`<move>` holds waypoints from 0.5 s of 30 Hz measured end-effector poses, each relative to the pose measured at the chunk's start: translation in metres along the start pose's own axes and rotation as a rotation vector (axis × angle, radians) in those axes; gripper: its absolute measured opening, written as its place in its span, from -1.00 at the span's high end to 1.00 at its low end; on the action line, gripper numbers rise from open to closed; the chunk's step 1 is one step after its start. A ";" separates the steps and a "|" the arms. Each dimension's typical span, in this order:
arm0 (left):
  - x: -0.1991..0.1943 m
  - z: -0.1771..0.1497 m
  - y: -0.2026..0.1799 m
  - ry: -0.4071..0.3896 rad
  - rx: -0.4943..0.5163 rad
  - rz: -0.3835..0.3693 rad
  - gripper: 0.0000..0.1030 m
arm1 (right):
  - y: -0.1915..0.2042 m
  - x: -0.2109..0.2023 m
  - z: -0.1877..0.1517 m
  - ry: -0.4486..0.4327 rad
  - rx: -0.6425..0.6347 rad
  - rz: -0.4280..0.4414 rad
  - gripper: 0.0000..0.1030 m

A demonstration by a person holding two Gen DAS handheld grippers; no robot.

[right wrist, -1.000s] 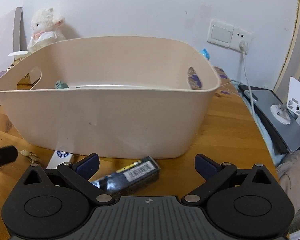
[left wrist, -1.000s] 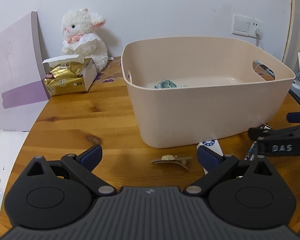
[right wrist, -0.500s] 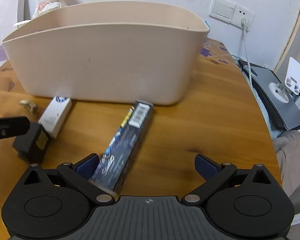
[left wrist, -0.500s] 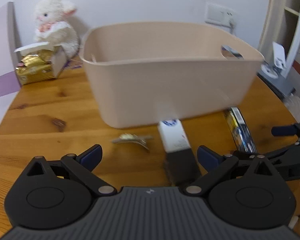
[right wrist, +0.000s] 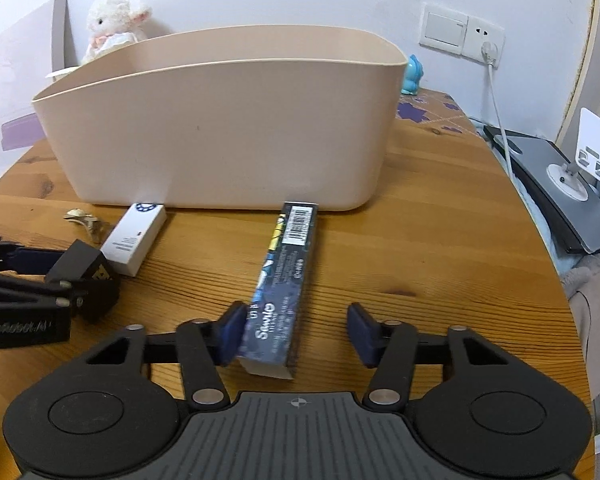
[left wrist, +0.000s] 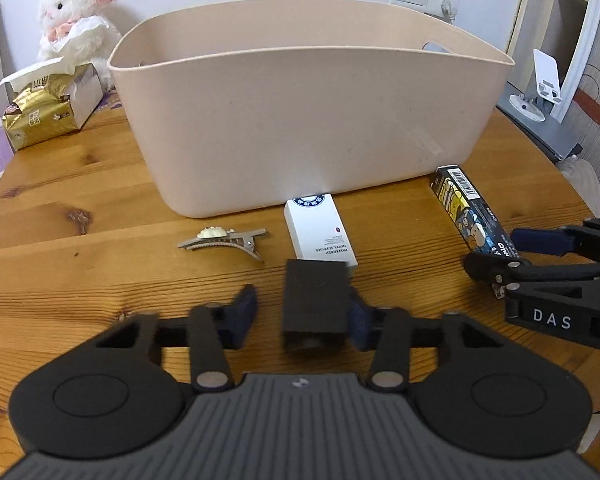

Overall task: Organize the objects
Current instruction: 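Grasp the black charger with left tool while right tool grasps black pen box, then lift both items over the basket and release them inside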

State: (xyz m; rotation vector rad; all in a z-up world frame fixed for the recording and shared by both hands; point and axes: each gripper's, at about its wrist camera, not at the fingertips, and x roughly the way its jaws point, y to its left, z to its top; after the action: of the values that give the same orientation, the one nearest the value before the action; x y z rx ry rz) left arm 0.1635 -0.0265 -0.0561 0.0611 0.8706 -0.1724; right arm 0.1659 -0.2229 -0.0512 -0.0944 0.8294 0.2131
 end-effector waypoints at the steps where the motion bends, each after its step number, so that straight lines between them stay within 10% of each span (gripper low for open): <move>1: -0.001 0.000 0.002 0.000 -0.004 -0.006 0.34 | 0.003 -0.003 -0.002 -0.003 -0.001 -0.001 0.49; 15: -0.038 -0.017 0.011 -0.041 0.038 -0.028 0.34 | 0.007 -0.060 -0.008 -0.103 0.027 0.079 0.59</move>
State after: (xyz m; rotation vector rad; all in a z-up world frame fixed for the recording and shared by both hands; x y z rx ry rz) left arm 0.1289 -0.0086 -0.0380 0.0807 0.8277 -0.2163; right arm 0.1197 -0.2268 -0.0124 -0.0247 0.7338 0.2790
